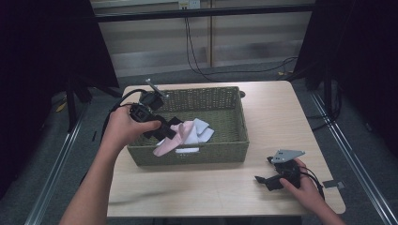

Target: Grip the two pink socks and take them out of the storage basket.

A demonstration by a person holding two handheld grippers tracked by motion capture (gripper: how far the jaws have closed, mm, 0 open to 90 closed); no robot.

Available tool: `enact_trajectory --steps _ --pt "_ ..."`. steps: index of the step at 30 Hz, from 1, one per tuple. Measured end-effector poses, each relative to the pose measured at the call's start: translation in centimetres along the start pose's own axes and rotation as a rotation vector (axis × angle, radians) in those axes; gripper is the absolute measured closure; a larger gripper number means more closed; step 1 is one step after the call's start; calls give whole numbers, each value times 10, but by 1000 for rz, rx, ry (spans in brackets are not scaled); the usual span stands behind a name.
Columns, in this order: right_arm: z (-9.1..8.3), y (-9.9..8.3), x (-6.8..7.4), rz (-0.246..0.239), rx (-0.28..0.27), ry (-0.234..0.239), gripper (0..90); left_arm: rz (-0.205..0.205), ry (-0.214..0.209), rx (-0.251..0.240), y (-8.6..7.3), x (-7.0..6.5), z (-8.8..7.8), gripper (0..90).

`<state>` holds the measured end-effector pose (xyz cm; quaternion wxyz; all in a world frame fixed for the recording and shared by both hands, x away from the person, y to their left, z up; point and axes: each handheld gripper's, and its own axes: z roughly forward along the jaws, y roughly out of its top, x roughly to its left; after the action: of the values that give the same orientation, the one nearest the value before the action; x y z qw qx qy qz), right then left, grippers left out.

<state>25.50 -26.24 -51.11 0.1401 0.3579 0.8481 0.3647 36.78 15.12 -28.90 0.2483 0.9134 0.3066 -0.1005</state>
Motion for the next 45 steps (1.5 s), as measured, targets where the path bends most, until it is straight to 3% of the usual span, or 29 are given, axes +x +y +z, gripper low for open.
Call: enact_trajectory --steps 11,29,33,37,42,45 --pt "0 0 0 3 2 0 90 20 -20 1 -10 -8 12 797" --pt "0 0 0 1 3 0 90 63 -41 26 -28 -19 59 781" --pt "0 0 0 1 3 0 90 72 -51 23 -30 -21 67 742" --pt "0 0 0 1 3 0 90 78 -38 17 -29 -21 67 600" --pt "0 0 0 1 3 0 90 72 -32 -32 -25 -17 59 504" --pt "0 0 0 0 3 0 90 75 4 -44 -21 -14 55 459"
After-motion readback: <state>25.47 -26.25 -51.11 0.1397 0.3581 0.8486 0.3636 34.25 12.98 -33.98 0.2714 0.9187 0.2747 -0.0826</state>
